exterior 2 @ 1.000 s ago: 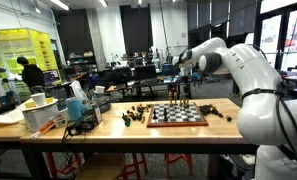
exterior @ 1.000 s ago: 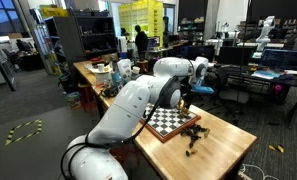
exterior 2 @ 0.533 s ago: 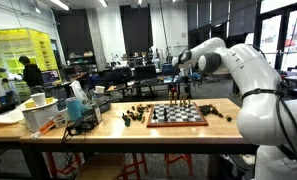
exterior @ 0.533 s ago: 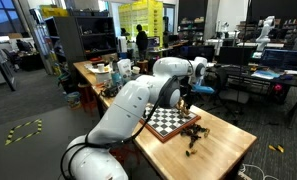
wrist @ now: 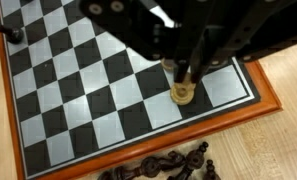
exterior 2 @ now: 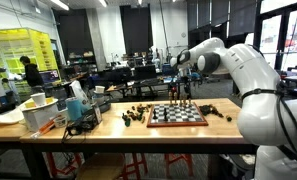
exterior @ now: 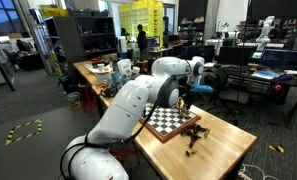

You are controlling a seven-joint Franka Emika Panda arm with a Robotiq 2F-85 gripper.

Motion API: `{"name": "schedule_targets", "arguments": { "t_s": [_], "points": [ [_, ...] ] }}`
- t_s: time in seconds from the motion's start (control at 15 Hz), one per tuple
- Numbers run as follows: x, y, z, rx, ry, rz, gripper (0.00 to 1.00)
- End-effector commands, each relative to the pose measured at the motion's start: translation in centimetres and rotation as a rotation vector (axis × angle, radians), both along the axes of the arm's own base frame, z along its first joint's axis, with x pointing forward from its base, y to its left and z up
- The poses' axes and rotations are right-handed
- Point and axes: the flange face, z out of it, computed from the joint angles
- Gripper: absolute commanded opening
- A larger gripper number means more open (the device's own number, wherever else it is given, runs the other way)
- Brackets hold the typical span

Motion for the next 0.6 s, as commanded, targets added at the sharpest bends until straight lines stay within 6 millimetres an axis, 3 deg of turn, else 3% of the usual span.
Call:
{"name": "schedule_targets", "arguments": {
  "t_s": [0.0,0.53],
  "points": [
    [-0.18,0.2,1.22,-0.045,0.006,0.017,0.03],
    [-0.07,0.15,1.19,-0.048,-0.003,0.019,0.03]
  ]
}}
